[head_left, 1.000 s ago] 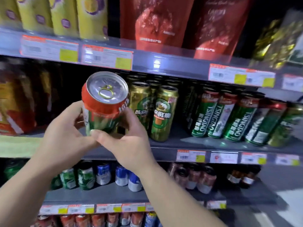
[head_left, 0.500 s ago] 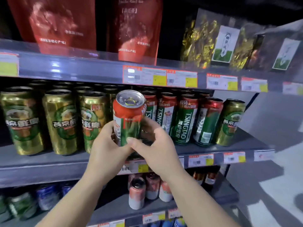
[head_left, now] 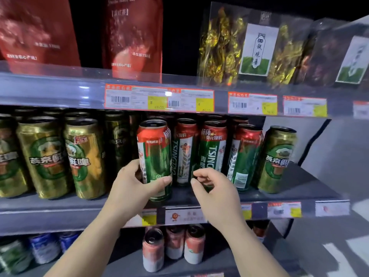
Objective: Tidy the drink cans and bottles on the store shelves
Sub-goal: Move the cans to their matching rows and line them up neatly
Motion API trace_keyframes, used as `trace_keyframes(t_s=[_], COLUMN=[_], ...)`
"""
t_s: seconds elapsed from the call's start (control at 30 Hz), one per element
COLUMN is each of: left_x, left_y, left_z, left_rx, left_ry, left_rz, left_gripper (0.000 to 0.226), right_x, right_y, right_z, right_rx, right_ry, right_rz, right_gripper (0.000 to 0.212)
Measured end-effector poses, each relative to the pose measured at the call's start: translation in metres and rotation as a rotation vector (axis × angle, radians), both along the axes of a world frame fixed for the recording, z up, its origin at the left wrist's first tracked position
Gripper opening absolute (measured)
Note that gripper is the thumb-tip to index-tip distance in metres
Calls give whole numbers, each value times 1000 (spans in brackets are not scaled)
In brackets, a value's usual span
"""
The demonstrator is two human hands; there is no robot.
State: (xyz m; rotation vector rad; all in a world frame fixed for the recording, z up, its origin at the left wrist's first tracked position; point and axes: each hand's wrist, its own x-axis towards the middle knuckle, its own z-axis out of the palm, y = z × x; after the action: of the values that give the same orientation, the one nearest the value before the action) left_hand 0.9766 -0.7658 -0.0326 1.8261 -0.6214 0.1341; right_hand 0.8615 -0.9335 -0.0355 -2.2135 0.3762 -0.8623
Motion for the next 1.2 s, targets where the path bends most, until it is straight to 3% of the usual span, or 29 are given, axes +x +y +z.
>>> trace_keyframes(t_s=[0.17,0.37,0.53,0.7,0.9,1.07,1.2], left_x=[-1,2,4,7,7,6,8], left_y=[-7,-7,-5,-4,-2,-1,-1], left_z=[2,3,7,17,16,16,14], left_rx=[75,110,123,126,98,93,113], left_ry=[25,38,67,67,29,13,-5], left_rz=[-3,-56,-99,-162,-205,-239,-204], left_gripper=[57,63,64,62,62,59,61], right_x=[7,14,22,37,42,7,-5], right_y=[-8,-3,6,12,9,-2,-19], right_z=[5,12,20,24,26,23,13], right_rx=[-281,-510,-445,-304,-217,-337,-365], right_ry=[209,354,413,539,538,225,176], right_rz=[-36,-130,-57,11,-74,-217,-280], right_gripper=[46,54,41,41,57,20,15])
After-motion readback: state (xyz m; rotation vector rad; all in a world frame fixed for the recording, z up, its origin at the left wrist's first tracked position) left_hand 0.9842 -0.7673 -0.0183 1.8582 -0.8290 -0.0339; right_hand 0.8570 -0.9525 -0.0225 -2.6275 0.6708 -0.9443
